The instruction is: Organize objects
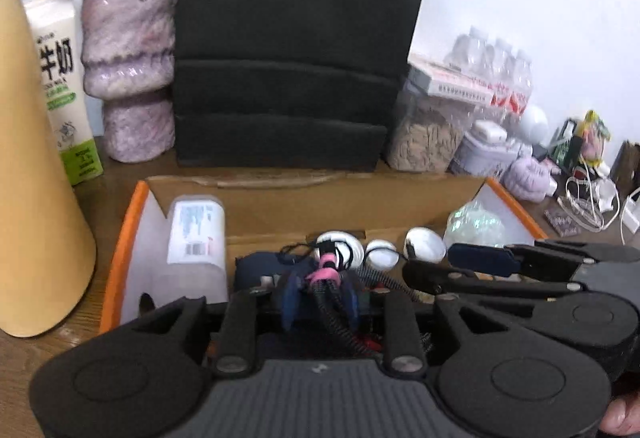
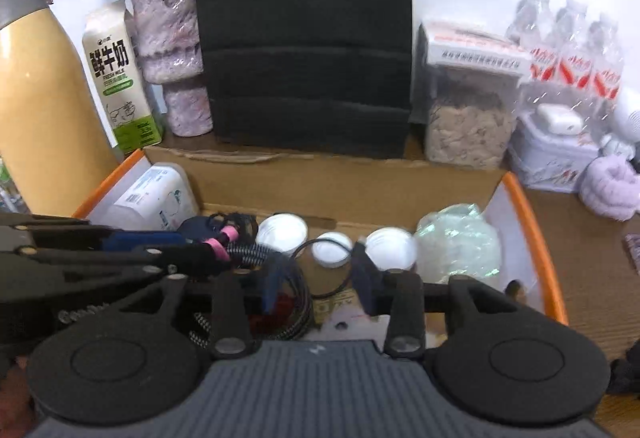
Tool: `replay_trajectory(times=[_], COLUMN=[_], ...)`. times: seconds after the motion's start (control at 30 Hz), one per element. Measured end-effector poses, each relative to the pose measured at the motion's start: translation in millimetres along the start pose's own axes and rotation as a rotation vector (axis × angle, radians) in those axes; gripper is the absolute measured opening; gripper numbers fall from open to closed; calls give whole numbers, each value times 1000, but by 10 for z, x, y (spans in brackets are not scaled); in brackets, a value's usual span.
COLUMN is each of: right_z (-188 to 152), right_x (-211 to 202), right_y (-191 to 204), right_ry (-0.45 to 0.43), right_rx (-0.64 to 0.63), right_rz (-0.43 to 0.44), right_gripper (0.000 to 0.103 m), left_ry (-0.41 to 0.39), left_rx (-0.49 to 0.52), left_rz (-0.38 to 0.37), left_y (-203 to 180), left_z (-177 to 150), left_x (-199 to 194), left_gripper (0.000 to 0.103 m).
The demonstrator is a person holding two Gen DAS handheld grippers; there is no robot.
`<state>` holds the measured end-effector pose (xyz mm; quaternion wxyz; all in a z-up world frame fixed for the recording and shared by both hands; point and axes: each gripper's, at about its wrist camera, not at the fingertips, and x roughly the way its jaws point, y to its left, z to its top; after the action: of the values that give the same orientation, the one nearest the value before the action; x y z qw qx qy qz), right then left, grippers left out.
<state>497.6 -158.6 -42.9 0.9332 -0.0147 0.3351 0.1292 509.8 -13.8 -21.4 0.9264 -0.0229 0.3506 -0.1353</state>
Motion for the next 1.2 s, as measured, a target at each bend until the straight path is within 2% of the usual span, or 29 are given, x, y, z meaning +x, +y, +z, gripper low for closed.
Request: replay_trajectory(times=[0.07,0.13,0.23,0.33,0.37,0.43,0.53,0.6,0.7,0.83,0.97,1.03,1.1,1.2], right_z=[28,41,0,-110,-161,-293,-533,-703,-996,-1420,-1824,-2008,-2182,-2421], right_x=[-84,-196,-437,-795,-929,-1237,-1693,-1974,-2377,-2822,-3216,-3415,-3585,-3702], right_y=[-23,-36,-5,64,87,131,198,242,300,373,514,581,651,750], right_ry=[-6,-14,-28,-57,-71,-104,-143,-163,-198,-227,-227,-225,-233,-210], right_rx=[8,10,-9,-43,-54,-73,-88,-85,-80,-39,-25,-18,-4,17], right_rz=[-1,-1,2,6,3,-3,4,3,-2,9,-15,-15,-15,-15], right_gripper=[42,51,56,64,66,80,87,91,103,103,103,103,103,103], left_ry=[-14,-29,-58,-89,-110,-149,-188,-207,-214,-235,-290,-316,-334,-303], left_rx=[-2,10,31,70,91,116,139,129,104,51,17,-6,5,14], left_rz=[14,22,46,74,76,98,126,110,85,84,153,160,161,219], left_y=[-15,-39,-99,-205,-253,-334,-472,-531,-607,-665,-748,-770,-795,-833], left_z=[20,25,-31,-142,-197,-302,-536,-716,-1047,-1503,-1973,-2164,-2338,-2537], left_x=[-84,-216,-471,-816,-972,-1248,-1681,-1909,-2260,-2706,-3193,-3426,-3616,-3755], left_gripper=[35,39,47,48,49,58,70,73,79,92,98,103,103,103])
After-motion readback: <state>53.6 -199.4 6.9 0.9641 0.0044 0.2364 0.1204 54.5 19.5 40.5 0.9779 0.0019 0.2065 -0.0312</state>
